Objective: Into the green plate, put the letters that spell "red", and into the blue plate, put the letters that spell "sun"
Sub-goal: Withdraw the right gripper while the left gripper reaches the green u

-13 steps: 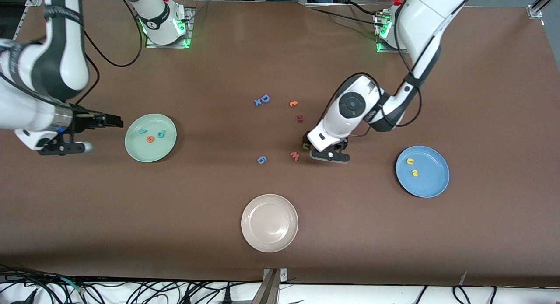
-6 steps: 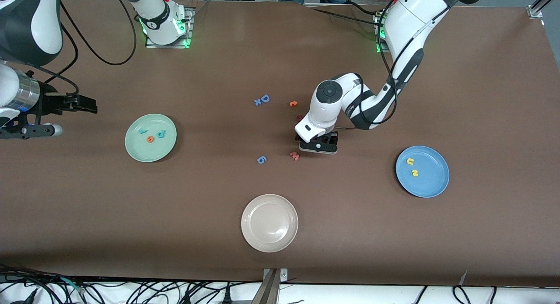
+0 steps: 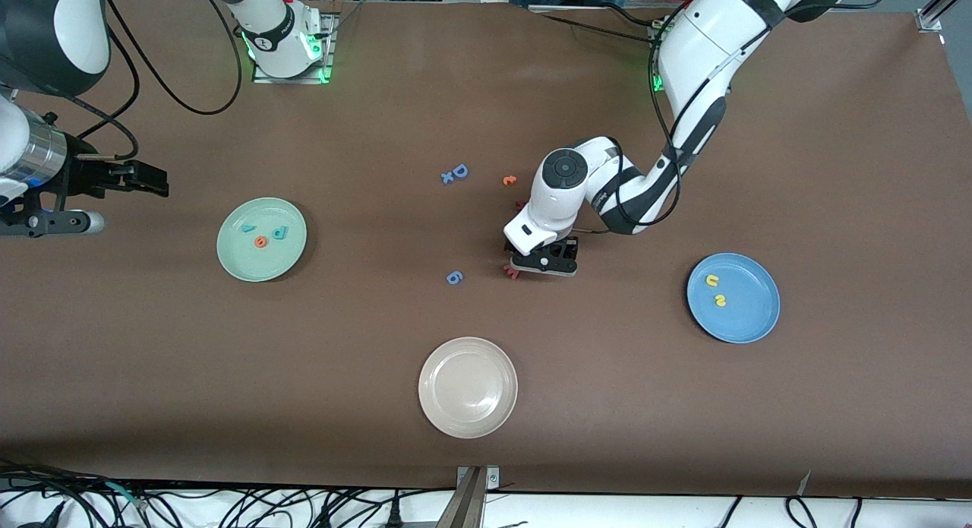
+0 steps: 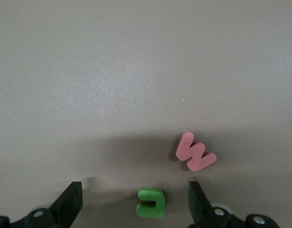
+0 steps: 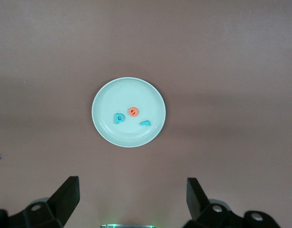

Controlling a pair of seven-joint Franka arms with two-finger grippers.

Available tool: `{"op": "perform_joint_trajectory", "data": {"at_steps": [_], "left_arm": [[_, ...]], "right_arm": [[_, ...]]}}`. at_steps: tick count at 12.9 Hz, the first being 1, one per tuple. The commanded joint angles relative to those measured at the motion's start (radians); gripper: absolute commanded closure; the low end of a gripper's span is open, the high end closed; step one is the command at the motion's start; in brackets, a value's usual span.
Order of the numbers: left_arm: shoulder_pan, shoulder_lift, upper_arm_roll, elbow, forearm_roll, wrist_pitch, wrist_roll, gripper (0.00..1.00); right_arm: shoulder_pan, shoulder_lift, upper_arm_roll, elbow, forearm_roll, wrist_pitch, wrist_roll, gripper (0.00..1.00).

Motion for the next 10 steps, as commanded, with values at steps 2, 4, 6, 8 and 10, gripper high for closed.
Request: {"op": "perform_joint_trajectory", "data": {"at_steps": [2,4,6,8,10], "left_arm": [[-0.018,0.013,0.011,0.020,0.033,-0.019,0.019,0.03],[-0.030,0.013,0.011,0.020,0.033,-0.046,0.023,0.04],[-0.032,0.013,0.011,0.022,0.033,-0.065,0.040,0.06],[-0.032,0.013,0.011,0.023,0.033,-0.066,0.042,0.08],[-0.032,0.013,0.011,0.025,0.031,-0.068,0.059,0.10]], "right_arm": [[0.003,0.011,-0.005,0.030,0.011,0.031,0.014,0.00],[0.000,0.011,-0.007,0.031,0.034,0.039,0.011,0.00],[0.003,0.014,0.000,0.040,0.035,0.044,0.016,0.00],[-0.001,0.008,0.001,0.040,0.032,0.079,0.011,0.00],[-0.065,-0.021,0.074,0.040,0.023,0.152,0.005,0.00]]}}
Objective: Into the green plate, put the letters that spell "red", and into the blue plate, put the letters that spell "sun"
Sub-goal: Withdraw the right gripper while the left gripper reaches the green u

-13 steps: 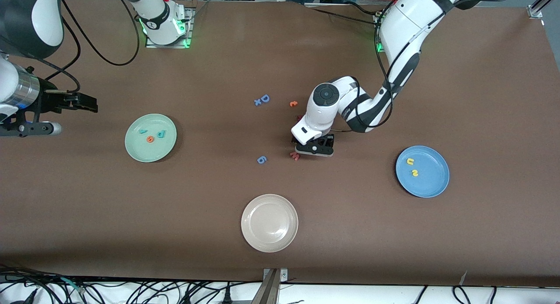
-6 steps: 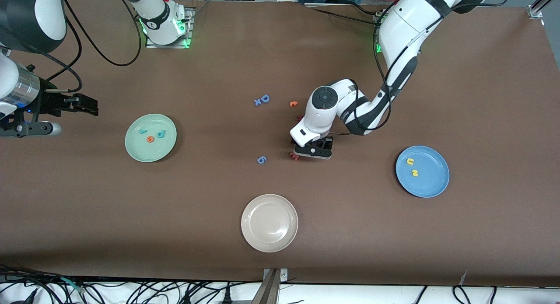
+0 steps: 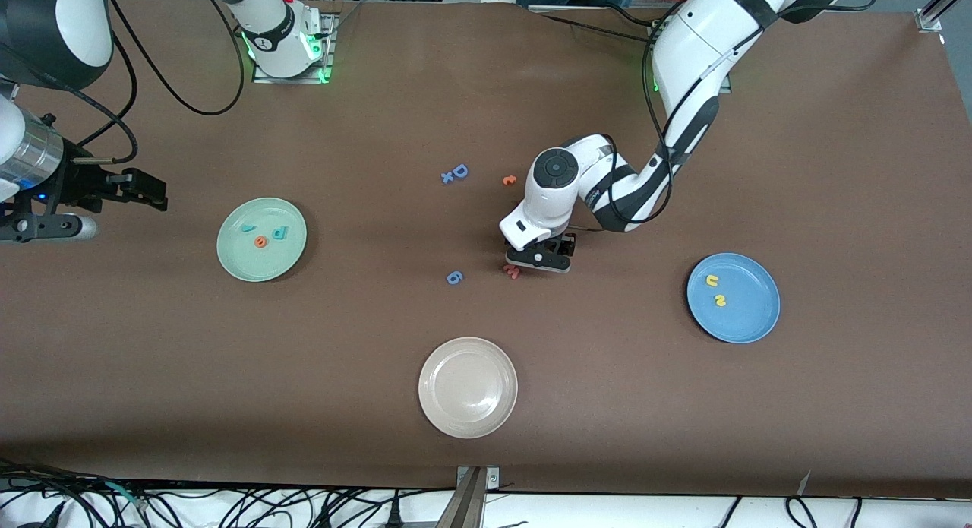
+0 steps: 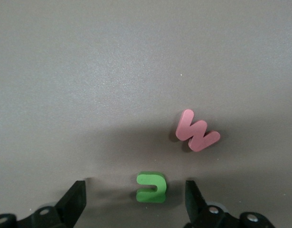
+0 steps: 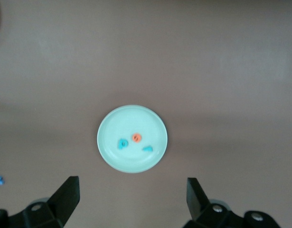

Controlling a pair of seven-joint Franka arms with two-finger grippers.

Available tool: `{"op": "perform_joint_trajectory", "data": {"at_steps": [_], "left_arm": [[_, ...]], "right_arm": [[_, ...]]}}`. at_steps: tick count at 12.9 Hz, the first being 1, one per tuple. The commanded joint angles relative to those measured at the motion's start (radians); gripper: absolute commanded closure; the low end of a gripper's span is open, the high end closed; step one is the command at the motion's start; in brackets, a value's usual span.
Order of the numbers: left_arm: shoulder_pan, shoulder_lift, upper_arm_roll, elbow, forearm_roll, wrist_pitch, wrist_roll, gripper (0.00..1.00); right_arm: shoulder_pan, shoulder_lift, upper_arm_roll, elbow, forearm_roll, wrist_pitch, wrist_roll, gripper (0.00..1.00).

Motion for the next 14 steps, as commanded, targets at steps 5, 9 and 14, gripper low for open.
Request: {"op": "perform_joint_trajectory", "data": {"at_steps": [5,9,14], "left_arm": [[-0.011,0.008,0.009,0.026,0.028,-0.022,0.017,0.36],[-0.011,0.008,0.009,0.029,0.028,-0.022,0.016,0.44],[-0.025,0.008,0.009,0.031,0.023,-0.022,0.016,0.56]], "right_arm": [[-0.525,-0.161,0.519,-0.046,0.008,-0.082,0.008,0.00],[-0.769,-0.290,0.793,-0.195,-0.036,-0.050,0.091,0.00],[-0.773,-0.270,0.805,-0.163,-0.098,-0.031,0.094,0.00]]}}
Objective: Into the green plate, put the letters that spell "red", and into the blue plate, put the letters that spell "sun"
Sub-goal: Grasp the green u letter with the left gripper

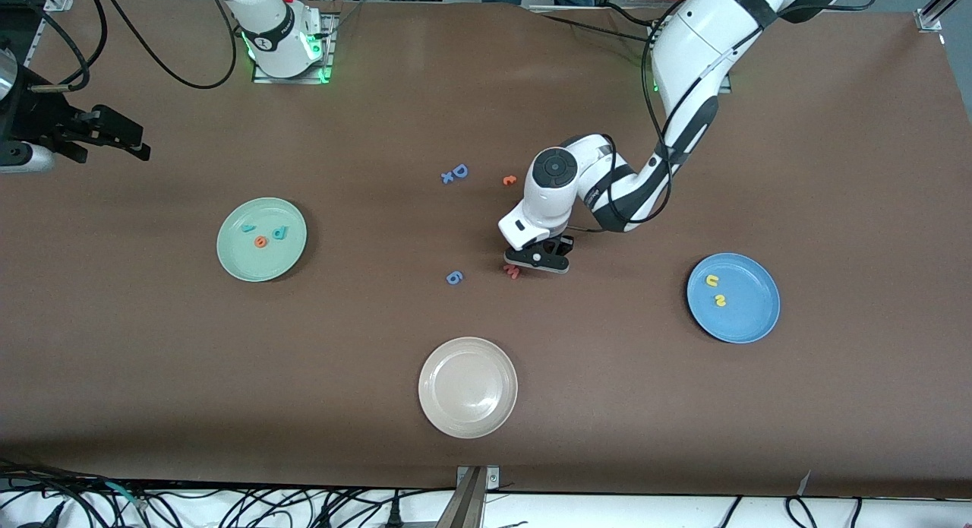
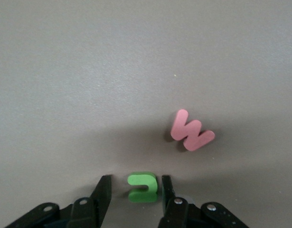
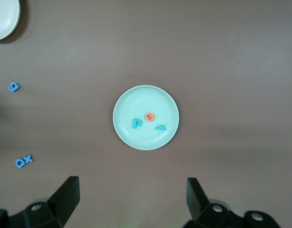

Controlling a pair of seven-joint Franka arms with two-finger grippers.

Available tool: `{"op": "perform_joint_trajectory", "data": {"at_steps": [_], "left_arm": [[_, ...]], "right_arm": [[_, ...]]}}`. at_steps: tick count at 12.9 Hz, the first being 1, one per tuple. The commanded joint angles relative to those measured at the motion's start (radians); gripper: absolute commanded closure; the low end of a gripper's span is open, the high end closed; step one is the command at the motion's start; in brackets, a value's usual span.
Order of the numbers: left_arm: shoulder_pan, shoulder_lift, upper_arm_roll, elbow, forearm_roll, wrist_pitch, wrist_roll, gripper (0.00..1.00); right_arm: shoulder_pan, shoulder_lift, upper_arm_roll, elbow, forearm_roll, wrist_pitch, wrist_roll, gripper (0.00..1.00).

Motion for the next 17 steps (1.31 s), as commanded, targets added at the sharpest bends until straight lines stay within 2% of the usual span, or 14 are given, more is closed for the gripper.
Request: {"op": "perform_joint_trajectory", "data": {"at_steps": [1,4,10,12,14,15,17], "left_arm": [[-0.016,0.008,0.008,0.026,0.019,-0.020,0.004,0.63],[-0.015,0.008,0.008,0.027,0.017,-0.020,0.005,0.67],[0.004,0.000,0.010,0.027,0.012,-0.038,0.010,0.84],[0.043,-0.004,-0.004,0.113,-0.012,-0.217,0.056,0.84],[0.059,-0.006,0.005,0.226,-0.157,-0.383,0.236,0.84],[0.094,-0.006,0.005,0.272,-0.182,-0.458,0.308,0.84],[0.184,-0.017,-0.007,0.296,-0.195,-0.541,0.424,0.84]], "right_arm": [[-0.040,0.003,0.014,-0.004,-0.032,0.040,0.009,0.00],[-0.047,0.012,0.011,-0.005,-0.031,0.085,0.010,0.00],[-0.045,0.010,0.011,-0.007,-0.037,0.067,0.006,0.00],[-0.043,0.012,0.013,-0.004,-0.037,0.065,0.007,0.00],[-0.043,0.010,0.014,-0.004,-0.037,0.063,0.007,0.00],[-0.040,0.012,0.014,-0.004,-0.037,0.070,0.007,0.00],[-0.037,0.017,0.016,-0.004,-0.037,0.080,0.010,0.00]]}}
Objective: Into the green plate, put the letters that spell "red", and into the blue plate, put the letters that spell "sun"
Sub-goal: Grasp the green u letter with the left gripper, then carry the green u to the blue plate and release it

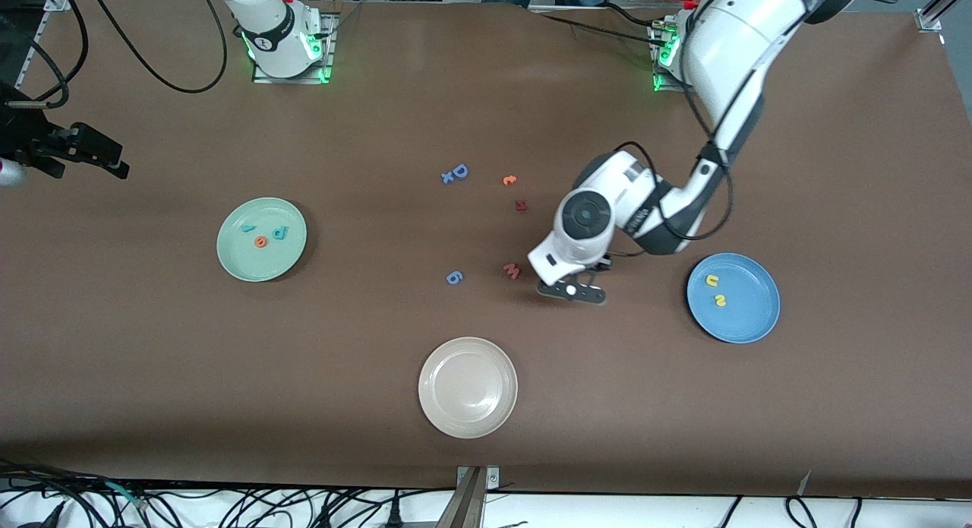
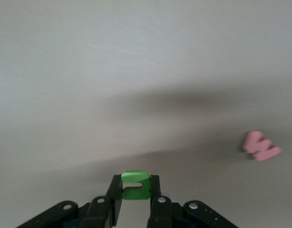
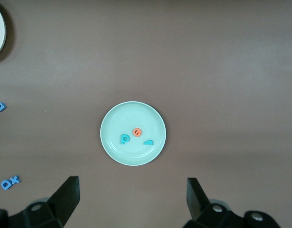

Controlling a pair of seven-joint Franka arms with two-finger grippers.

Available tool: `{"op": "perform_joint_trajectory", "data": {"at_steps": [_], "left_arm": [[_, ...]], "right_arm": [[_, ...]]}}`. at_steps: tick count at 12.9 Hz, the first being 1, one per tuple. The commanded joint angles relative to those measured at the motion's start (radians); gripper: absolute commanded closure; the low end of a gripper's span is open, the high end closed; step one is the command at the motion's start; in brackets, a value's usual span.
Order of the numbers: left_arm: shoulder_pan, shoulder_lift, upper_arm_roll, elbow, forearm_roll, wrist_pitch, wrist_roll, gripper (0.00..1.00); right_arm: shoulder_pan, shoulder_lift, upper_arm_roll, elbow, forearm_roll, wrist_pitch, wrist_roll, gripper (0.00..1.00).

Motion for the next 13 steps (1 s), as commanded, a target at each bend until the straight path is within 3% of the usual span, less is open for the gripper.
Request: {"op": "perform_joint_trajectory", "data": {"at_steps": [1,6,11,12,13], "left_arm": [[0.112,-0.016,-0.013,0.025,-0.069,-0.084,0.183,0.84],[0.331,-0.048,-0.011,0.020,-0.072,-0.150,0.445,0.83],[0.475,-0.050,-0.011,0.022,-0.063,-0.149,0.582,0.79],[0.482,-0.052,-0.011,0.022,-0.059,-0.149,0.584,0.56],[0.482,-0.062,-0.008,0.022,-0.055,-0.149,0.585,0.17]], "right_arm": [[-0.002,0.010,0.011,-0.004,-0.015,0.028,0.009,0.00],[-0.002,0.024,0.011,-0.004,-0.014,0.054,0.009,0.00],[-0.002,0.026,0.013,-0.004,-0.011,0.051,0.009,0.00],[-0.002,0.026,0.011,-0.004,-0.012,0.051,0.009,0.00],[-0.002,0.026,0.013,-0.004,-0.012,0.051,0.009,0.00]]}}
